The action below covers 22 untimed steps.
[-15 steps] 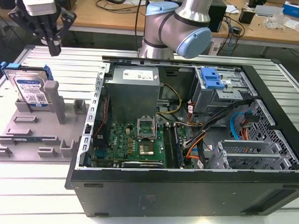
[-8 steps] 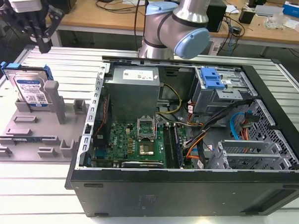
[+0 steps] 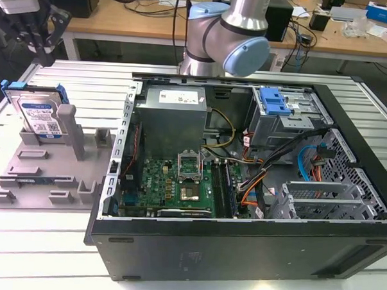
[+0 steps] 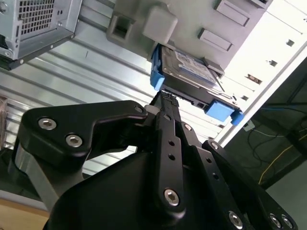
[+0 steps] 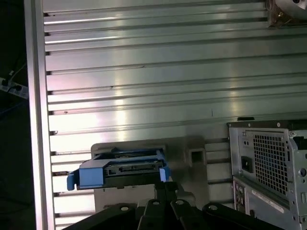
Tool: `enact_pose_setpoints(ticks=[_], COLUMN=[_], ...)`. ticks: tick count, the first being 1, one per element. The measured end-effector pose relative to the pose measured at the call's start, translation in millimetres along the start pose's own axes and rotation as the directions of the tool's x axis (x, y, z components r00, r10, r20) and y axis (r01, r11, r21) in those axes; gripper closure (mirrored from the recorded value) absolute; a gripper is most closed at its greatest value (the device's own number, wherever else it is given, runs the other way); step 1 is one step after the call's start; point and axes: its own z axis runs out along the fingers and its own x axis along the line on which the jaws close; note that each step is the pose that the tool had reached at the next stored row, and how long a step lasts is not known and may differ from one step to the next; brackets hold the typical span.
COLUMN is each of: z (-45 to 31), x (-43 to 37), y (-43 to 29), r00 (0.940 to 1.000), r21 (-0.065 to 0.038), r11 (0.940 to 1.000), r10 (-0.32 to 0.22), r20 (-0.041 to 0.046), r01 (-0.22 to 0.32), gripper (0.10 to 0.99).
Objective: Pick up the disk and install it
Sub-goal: 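Reach for the disk, then pick up the disk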
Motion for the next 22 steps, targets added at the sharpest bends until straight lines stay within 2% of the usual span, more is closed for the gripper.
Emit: enact_pose_setpoints(ticks=[1,22], z=[0.1,0.1], x=[1.9,2.8], y=[0.6,0.8], r00=[1.0000,1.0000], r21=[0.000,0.000], r11=[1.0000,1.0000], r10=[0.000,0.000], r20=[-0.0004,-0.0005], r01=[0.000,0.000], gripper=[0.980,0.980])
